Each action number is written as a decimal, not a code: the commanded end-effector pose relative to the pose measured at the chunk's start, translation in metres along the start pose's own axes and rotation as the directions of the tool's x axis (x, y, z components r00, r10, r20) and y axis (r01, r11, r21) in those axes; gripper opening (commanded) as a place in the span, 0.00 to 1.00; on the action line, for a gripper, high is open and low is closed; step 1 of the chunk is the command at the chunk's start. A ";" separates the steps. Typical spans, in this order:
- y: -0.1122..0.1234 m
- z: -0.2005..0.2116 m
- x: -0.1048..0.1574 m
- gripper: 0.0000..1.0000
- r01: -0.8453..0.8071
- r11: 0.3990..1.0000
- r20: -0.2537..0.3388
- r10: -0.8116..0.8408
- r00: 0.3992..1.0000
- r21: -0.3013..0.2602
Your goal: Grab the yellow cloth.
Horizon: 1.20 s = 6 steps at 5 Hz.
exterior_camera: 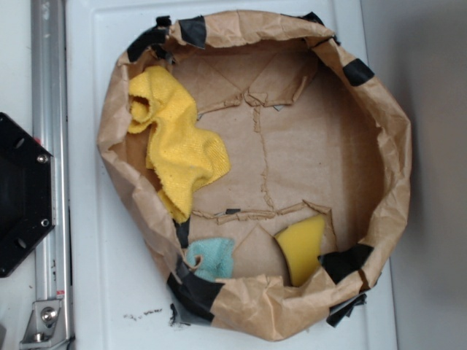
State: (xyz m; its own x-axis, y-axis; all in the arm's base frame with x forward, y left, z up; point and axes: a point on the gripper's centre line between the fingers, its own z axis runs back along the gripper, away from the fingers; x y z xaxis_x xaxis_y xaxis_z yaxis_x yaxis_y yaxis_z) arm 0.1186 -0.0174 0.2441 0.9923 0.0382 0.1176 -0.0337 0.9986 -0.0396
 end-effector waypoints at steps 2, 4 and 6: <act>0.017 -0.019 0.049 1.00 0.007 0.999 -0.009 -0.007 1.000 -0.038; 0.039 -0.119 0.134 1.00 -0.007 1.000 -0.162 0.010 0.987 0.024; 0.026 -0.219 0.081 1.00 0.093 0.995 -0.443 -0.075 0.894 0.019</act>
State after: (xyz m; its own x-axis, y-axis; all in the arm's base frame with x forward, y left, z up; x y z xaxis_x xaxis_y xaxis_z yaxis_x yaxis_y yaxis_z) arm 0.2281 0.0058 0.0328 0.9314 -0.0448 -0.3612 0.0430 0.9990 -0.0130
